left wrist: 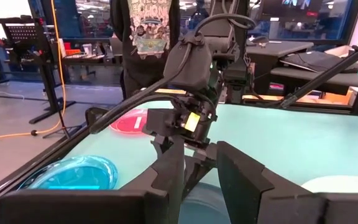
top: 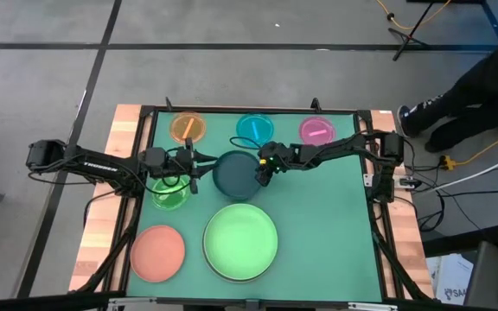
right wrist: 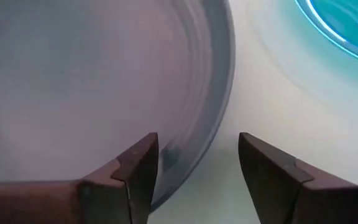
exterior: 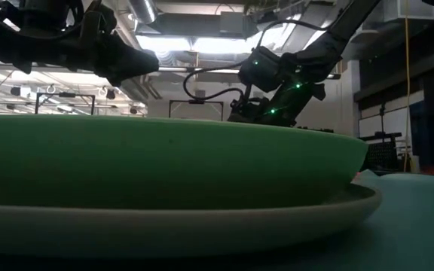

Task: Stack plastic plates
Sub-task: Stack the dark green plate on top of the green plate

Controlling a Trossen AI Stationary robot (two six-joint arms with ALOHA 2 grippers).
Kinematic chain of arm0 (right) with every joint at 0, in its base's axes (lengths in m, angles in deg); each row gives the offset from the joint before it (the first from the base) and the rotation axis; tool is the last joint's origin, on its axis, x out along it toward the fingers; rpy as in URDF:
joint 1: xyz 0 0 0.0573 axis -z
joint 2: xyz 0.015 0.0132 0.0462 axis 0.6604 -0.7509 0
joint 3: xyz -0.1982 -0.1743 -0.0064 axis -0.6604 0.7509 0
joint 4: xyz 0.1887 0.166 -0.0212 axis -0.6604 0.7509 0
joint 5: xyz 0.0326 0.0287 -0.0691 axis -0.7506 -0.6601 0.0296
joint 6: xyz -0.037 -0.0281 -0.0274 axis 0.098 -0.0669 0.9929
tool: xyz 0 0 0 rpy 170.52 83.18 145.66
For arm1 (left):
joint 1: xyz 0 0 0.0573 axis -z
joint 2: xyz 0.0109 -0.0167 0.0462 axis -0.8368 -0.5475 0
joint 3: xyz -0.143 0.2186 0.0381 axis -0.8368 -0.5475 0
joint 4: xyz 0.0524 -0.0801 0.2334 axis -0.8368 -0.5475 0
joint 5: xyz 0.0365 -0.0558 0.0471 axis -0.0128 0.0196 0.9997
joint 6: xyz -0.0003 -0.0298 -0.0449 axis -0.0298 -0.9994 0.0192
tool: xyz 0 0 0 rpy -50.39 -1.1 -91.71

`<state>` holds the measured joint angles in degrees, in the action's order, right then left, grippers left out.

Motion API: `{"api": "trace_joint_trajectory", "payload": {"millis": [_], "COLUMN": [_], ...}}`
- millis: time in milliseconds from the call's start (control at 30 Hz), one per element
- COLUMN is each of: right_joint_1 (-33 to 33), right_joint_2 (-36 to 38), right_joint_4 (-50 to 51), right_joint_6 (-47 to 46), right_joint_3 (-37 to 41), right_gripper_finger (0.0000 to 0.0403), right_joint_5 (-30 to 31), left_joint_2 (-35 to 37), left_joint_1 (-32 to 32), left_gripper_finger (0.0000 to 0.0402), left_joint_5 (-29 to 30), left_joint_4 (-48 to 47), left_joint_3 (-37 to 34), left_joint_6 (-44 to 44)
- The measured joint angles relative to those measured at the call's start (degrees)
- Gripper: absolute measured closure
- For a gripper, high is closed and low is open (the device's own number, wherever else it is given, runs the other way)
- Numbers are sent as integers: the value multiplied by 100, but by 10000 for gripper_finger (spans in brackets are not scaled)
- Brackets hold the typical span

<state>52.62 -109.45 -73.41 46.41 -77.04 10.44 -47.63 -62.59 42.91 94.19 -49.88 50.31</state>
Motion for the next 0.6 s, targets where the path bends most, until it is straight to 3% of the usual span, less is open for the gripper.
{"api": "trace_joint_trajectory", "payload": {"millis": [167,600], "right_joint_1": [-2,-2], "right_joint_2": [0,6], "right_joint_4": [-4,-36], "right_joint_6": [39,204], "right_joint_3": [0,0], "right_gripper_finger": [216,373], "right_joint_5": [-2,228], "left_joint_2": [0,-1], "left_joint_1": [2,0], "left_gripper_finger": [312,312], "left_joint_5": [2,2], "left_joint_4": [2,1], "left_joint_3": [0,0], "left_joint_6": [0,2]}}
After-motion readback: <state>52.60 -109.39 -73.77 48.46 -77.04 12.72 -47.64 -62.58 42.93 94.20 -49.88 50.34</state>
